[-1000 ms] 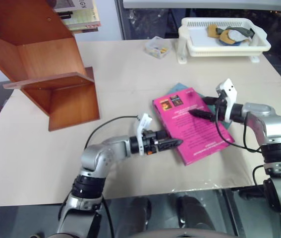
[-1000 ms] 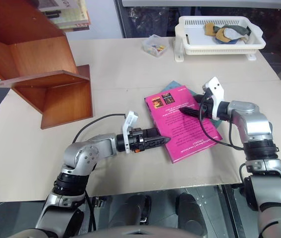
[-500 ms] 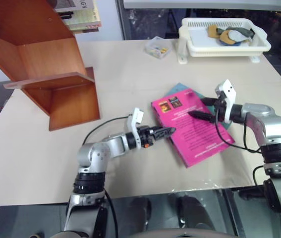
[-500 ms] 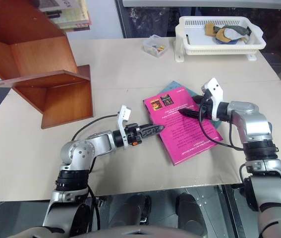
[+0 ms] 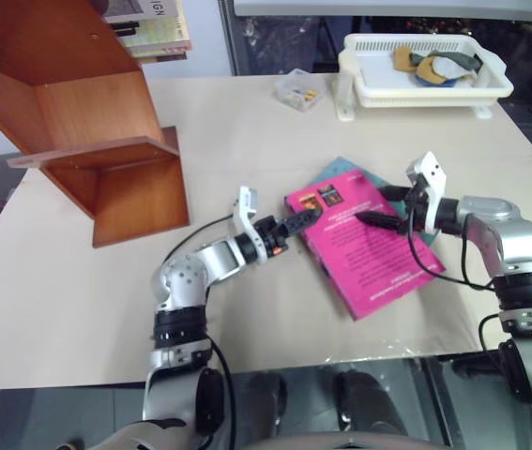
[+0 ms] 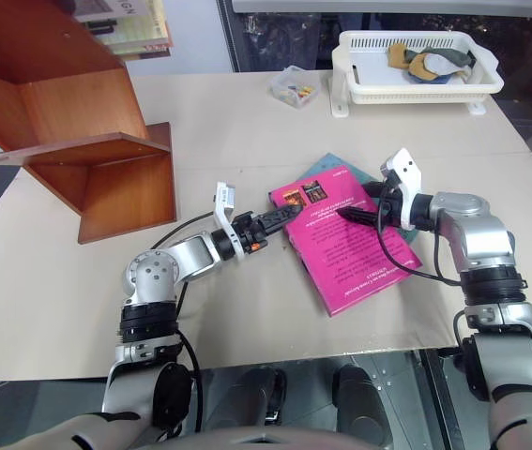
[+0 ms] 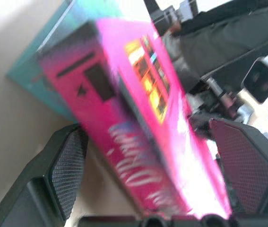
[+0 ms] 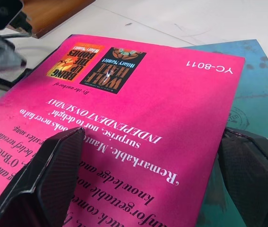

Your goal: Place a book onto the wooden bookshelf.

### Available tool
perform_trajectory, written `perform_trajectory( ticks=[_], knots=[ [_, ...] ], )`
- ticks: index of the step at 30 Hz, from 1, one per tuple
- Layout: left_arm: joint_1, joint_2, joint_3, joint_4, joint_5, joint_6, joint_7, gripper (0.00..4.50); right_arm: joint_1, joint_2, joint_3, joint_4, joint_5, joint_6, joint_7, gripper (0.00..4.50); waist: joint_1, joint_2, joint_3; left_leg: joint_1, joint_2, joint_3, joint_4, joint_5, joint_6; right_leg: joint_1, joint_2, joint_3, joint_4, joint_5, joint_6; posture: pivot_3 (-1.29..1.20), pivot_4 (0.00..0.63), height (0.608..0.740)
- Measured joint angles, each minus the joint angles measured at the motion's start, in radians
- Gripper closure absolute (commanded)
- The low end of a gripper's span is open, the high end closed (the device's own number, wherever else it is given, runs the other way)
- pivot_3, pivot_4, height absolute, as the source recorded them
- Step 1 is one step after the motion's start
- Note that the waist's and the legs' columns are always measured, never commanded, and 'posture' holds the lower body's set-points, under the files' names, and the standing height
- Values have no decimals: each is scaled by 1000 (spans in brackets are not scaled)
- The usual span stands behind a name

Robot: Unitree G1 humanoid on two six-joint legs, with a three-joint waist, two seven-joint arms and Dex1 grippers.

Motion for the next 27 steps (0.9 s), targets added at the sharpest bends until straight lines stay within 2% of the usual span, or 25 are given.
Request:
perform_trajectory(
  ticks=[12, 21, 27],
  knots=[
    [-24, -82, 118, 58, -139, 98, 175, 37, 10, -1, 0, -8, 0, -12, 0, 5, 0, 0, 0, 0, 0, 0, 0, 0, 0, 0, 0, 0, 0, 0, 0, 0, 150, 740],
    [-37, -120, 157, 87, -249, 145, 274, 37, 10, -1, 0, -7, -3, -14, -1, 5, 1, 0, 0, 0, 0, 0, 0, 0, -1, 0, 0, 0, 0, 0, 0, 0, 150, 740],
    [-43, -124, 164, 109, -268, 141, 303, 37, 10, -1, 0, -7, -6, -14, -1, 5, 1, 0, 0, 0, -1, 0, 0, 0, -1, 0, 2, 0, 0, 0, 0, 0, 150, 740]
  ],
)
